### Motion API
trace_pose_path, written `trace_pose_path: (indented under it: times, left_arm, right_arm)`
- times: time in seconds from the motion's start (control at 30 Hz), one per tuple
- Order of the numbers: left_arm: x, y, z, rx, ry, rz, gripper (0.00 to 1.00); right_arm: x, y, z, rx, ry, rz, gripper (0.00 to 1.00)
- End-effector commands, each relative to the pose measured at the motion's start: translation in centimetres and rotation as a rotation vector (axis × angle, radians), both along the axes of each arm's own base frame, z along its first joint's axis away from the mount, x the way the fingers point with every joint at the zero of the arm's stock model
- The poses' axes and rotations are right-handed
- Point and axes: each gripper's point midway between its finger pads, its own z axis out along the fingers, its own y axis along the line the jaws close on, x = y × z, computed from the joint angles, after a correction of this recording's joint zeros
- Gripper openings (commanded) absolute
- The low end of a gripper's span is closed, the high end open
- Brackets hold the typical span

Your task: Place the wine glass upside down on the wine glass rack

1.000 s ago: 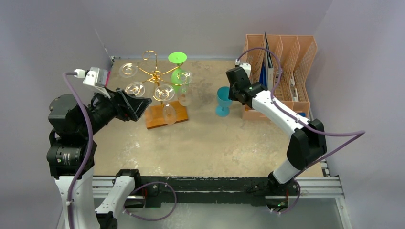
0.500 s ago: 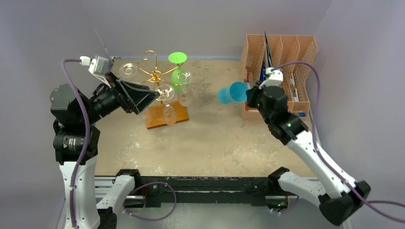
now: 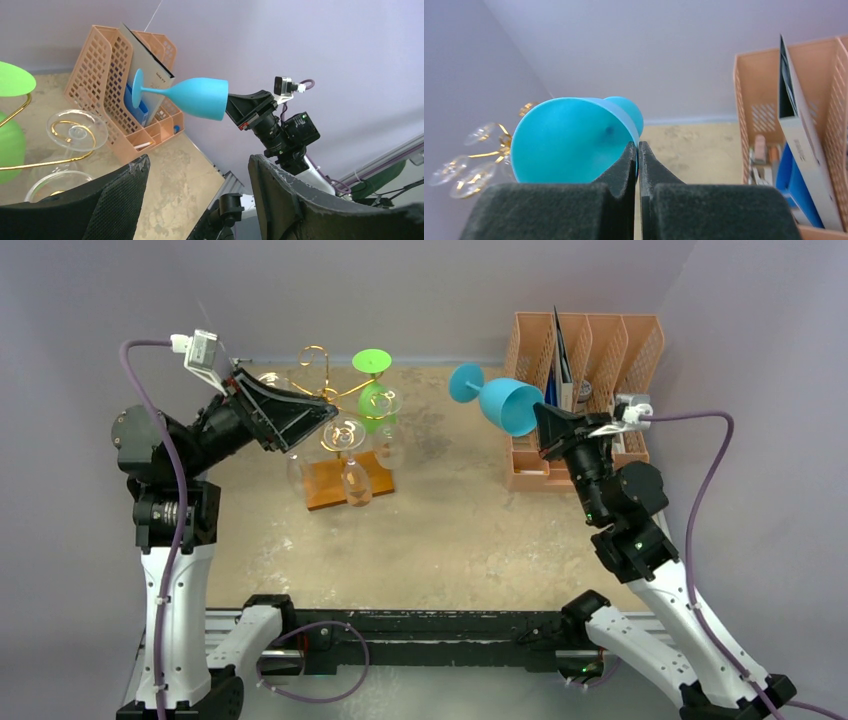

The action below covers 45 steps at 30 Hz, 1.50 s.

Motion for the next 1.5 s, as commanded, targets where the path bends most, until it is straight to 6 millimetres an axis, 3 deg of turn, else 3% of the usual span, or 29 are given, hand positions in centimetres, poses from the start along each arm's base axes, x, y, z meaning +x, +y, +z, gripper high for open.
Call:
trace_pose_path:
  times: [0.0, 0.27, 0.57, 0.67, 0.93, 1.2, 1.47]
  left_arm:
    - [0.1, 0.0, 1.9, -0.090, -0.010, 0.005, 0.71]
    - [1.4, 0.5, 4.1, -0.202, -0.044, 0.030, 0.71]
    - [5.0, -0.1, 2.7, -0.378, 0.177, 0.060, 0.70]
    - [5.5, -1.1, 3.3, -0.408, 0.197, 0.041, 0.69]
    - [7.5, -4.4, 3.5, -0.499, 0.318, 0.016, 0.63]
    - [7.4, -6.7, 3.7, -0.582, 0.367, 0.028, 0.58]
    - [8.5, -9.6, 3.7, -0.667, 0.438, -0.091, 0.57]
  right_arm:
    - [-1.6, 0.6, 6.2, 0.066, -0.239, 0.069, 0.00]
    - [-2.7, 3.6, 10.0, 0.087, -0.372, 0.237, 0.00]
    - [-3.4, 5.5, 13.7, 0.134, -0.501, 0.342, 0.00]
    - [-3.3, 6.1, 14.4, 0.127, -0.530, 0.360, 0.00]
    - [-3.5, 7.6, 15.5, 0.141, -0.563, 0.448, 0.00]
    - [-3.4, 8.1, 16.3, 0.140, -0.579, 0.464, 0.00]
    - [-3.4, 9.7, 15.7, -0.005, -0.635, 0.499, 0.00]
